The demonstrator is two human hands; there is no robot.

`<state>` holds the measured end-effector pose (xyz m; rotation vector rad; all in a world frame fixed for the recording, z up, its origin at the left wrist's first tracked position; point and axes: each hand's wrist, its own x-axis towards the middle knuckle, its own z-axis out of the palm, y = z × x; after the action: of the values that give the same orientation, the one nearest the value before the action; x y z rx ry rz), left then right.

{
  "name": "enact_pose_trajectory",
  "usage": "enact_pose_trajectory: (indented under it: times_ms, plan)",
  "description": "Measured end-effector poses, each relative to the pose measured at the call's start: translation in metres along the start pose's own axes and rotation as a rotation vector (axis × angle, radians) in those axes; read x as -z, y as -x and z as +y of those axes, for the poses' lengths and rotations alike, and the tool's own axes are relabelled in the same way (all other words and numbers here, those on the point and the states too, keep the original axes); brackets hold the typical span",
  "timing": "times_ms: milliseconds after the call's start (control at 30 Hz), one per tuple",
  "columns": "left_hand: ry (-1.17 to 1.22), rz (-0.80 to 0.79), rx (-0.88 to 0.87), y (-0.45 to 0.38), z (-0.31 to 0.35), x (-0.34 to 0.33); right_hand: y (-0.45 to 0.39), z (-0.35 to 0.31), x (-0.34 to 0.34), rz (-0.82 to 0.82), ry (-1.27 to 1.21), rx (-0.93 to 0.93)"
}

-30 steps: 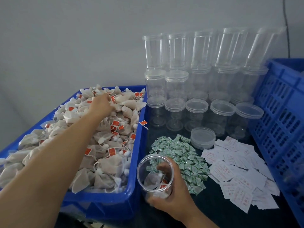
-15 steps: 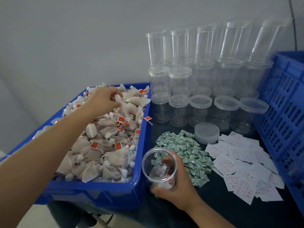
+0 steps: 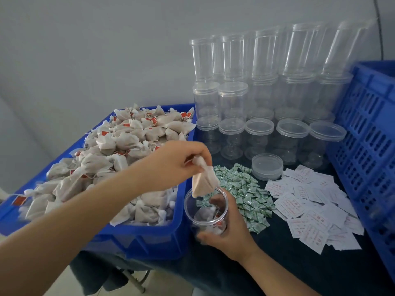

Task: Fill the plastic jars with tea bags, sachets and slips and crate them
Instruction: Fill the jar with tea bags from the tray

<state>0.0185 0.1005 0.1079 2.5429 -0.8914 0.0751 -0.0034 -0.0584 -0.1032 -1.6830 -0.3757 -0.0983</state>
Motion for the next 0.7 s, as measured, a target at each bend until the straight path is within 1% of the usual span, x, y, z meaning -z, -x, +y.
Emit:
enact_pose_trajectory:
  times_ms: [133, 233, 367, 467, 600, 700]
  plan:
    - [-0.005, -0.049, -0.042, 0.007, -0.002, -0.022, -0.002, -0.003, -0.001, -0.005, -0.029, 0.029]
    - [-0.01, -0.101, -0.032, 0.01, -0.006, -0.031, -0.003, -0.003, -0.001, 0.006, -0.029, 0.01]
    - [-0.08, -0.14, -0.046, 0.012, -0.009, -0.038, -0.003, 0.001, -0.001, 0.007, -0.009, -0.01]
    - [-0.176, -0.202, -0.05, 0.014, -0.01, -0.044, -0.003, 0.001, -0.001, 0.0, 0.001, -0.011]
    - [-0.382, -0.328, -0.047, 0.011, -0.009, -0.052, -0.004, 0.0, -0.001, 0.006, 0.004, 0.006]
    - [-0.48, -0.421, -0.038, 0.006, -0.001, -0.052, -0.004, -0.001, -0.001, 0.003, 0.0, 0.013]
